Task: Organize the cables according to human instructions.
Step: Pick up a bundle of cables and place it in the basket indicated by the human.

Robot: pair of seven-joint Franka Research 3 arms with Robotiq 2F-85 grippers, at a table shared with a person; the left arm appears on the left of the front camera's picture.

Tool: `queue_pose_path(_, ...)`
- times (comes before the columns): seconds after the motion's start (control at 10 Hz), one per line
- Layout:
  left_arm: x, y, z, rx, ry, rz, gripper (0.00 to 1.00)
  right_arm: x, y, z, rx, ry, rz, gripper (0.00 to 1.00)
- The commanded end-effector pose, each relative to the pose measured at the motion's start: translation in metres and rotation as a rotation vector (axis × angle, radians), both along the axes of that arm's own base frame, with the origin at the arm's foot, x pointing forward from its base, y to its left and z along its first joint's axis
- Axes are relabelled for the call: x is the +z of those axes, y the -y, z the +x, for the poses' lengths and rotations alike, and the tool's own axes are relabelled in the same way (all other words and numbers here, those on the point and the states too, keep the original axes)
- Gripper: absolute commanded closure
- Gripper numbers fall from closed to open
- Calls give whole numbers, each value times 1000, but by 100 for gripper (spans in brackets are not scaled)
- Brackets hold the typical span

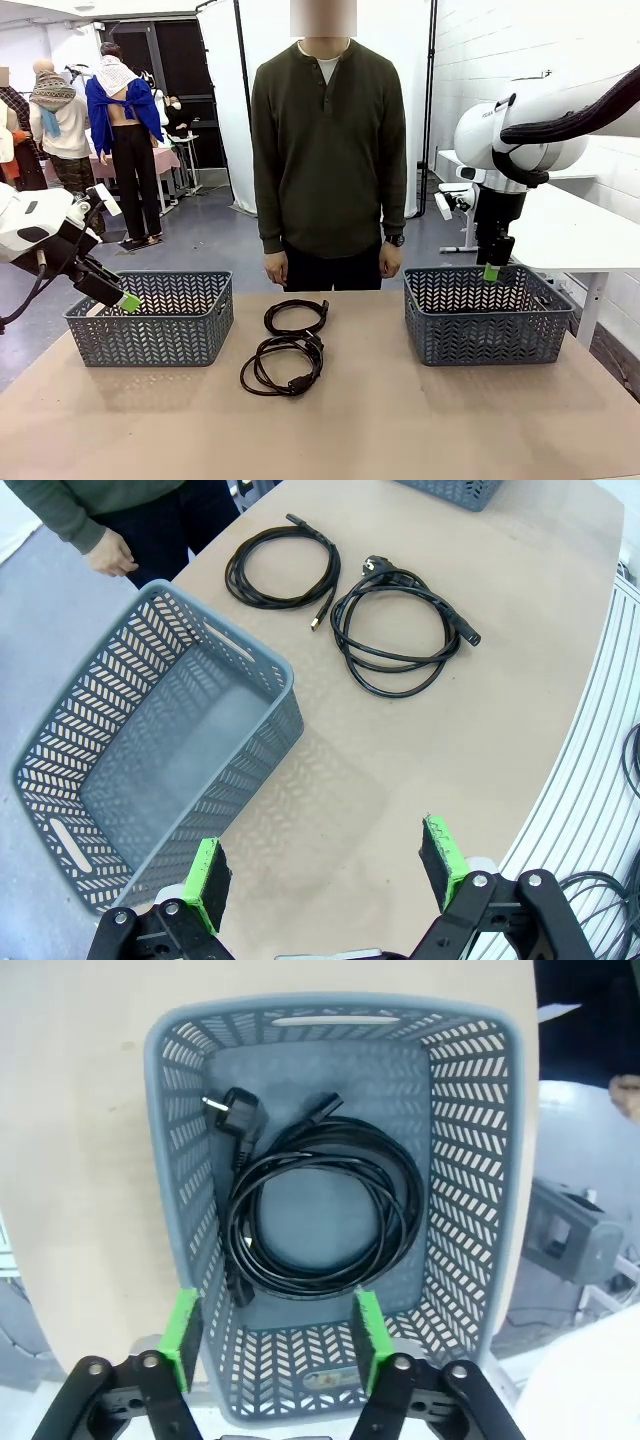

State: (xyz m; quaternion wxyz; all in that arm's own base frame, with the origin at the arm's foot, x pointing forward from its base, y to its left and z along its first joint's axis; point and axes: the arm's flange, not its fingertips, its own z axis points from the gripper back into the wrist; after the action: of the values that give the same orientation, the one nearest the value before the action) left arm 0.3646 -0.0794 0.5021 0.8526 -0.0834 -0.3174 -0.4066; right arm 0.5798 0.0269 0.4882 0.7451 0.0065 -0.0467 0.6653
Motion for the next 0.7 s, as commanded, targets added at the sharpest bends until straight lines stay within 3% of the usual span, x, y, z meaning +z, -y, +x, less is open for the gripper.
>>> queue_pose_path(0.0,-1,-2,1,-4,0,-14,0,3,-4,7,-25,-4,-11,0)
queue_pose_path(0.4,-1,-2,1,-4,0,-14,0,6,-4,10,-42,-35,-25,0)
queue_pose_path(0.5,-1,-2,1,-4,0,-14,0,12,0,14,-96,-8,-19,0)
queue_pose_path(0.6,-1,-2,1,-4,0,-14,0,5,-3,3,-27,-14,1,0)
